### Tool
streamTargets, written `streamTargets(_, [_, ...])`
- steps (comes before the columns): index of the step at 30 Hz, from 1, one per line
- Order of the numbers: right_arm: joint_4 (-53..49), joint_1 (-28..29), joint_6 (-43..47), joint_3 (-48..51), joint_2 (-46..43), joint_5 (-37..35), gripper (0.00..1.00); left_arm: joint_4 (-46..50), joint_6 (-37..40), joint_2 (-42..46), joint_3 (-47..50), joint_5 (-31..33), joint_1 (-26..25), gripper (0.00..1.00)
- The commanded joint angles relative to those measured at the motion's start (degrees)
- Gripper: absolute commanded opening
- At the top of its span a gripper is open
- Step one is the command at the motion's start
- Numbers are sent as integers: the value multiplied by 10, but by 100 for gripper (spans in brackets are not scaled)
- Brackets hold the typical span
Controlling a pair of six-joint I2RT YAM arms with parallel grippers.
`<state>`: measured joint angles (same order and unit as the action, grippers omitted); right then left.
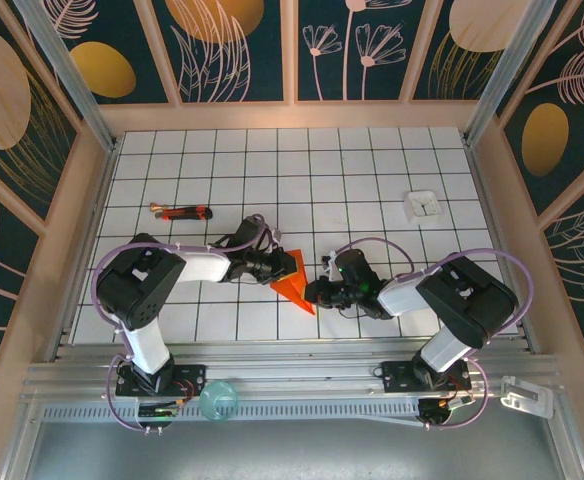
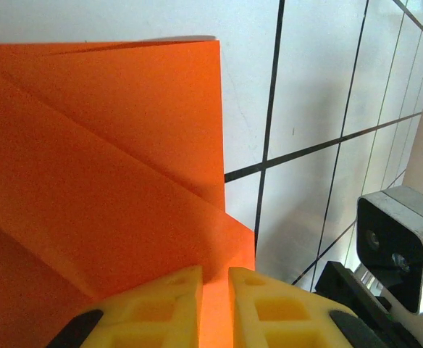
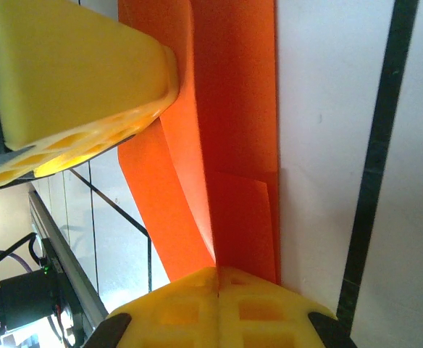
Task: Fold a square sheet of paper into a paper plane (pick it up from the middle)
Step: Fourth fold the wing at the center of the table.
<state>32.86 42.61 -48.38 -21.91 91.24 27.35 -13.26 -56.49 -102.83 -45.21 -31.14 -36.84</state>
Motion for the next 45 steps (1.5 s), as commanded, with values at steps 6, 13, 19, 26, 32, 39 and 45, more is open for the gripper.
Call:
streamTargets(6, [-38, -6, 8, 2, 20, -22, 0, 6, 21, -18, -17, -9, 2, 18])
streamTargets(13, [-38, -5, 7, 2, 20, -21, 0, 7, 26, -25, -20, -8, 2, 19])
streamTargets(19, [-40, -6, 6, 2, 18, -22, 0, 11, 31, -31, -24, -7, 2, 18])
streamTargets(26, [-41, -6, 6, 2, 20, -22, 0, 17, 35, -36, -23, -1, 1, 18])
streamTargets(32, [-41, -6, 6, 1, 22, -22, 0, 25, 43, -40, -20, 5, 2, 18])
streamTargets(39, [-42, -5, 7, 1, 20, -22, 0, 35, 48, -43, -15, 11, 2, 18])
streamTargets(45, [-52, -6, 10, -1, 11, -22, 4, 49, 53, -45, -4, 21, 2, 17])
